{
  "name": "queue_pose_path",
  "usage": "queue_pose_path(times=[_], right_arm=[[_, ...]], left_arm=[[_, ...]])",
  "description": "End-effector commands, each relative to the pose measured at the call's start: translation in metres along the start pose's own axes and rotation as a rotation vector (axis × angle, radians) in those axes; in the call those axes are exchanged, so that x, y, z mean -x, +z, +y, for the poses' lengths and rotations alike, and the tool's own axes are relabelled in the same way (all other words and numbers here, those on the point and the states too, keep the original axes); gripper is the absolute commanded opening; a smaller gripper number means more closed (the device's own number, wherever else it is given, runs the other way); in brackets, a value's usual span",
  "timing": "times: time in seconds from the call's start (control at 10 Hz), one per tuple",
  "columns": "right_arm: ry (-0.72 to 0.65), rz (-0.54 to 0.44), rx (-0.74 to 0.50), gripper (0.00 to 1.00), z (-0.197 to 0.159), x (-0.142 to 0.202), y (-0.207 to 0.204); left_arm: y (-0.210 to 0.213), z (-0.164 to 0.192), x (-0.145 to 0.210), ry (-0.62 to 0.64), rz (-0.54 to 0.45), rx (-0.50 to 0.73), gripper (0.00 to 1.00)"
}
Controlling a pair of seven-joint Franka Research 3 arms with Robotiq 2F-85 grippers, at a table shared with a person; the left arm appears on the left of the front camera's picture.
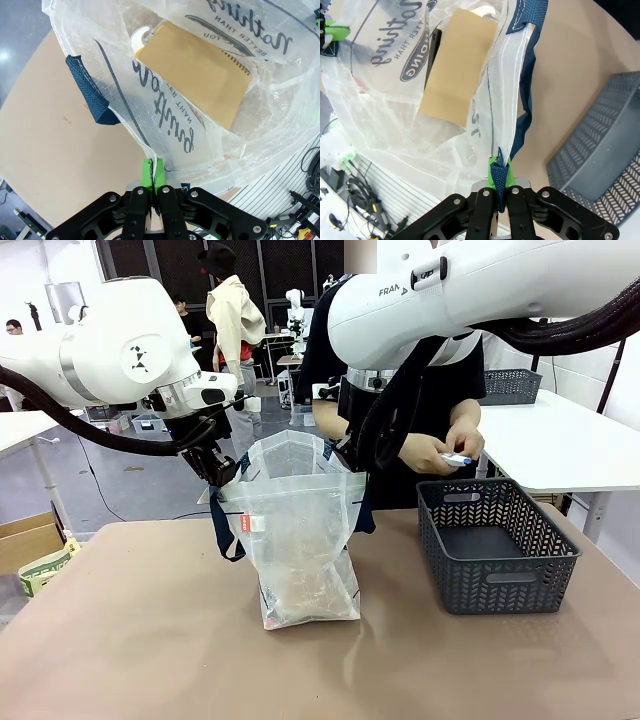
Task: Transfer purchased items from the store into the shopping bag.
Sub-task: Move the Reusable shopping bag to the right side of the table.
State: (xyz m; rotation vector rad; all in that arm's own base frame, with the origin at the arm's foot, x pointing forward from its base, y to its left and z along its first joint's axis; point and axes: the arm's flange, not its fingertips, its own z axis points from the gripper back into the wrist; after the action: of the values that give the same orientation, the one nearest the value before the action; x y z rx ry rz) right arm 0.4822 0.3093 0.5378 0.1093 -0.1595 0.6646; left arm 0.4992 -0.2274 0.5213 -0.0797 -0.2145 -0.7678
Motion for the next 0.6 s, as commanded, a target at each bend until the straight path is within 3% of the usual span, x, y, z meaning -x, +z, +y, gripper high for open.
queue_pose_path(times=[0.0,0.5], right_arm=[[0.014,0.001,0.0,0.0,-0.0015,0.0002,0.0002],[0.014,0.001,0.0,0.0,-0.0015,0.0002,0.0002]], left_arm=[[-0.0009,0.0014,0.0017,-0.001,0.004,-0.005,0.0],[-0.0009,0.0014,0.0017,-0.001,0.004,-0.005,0.0]])
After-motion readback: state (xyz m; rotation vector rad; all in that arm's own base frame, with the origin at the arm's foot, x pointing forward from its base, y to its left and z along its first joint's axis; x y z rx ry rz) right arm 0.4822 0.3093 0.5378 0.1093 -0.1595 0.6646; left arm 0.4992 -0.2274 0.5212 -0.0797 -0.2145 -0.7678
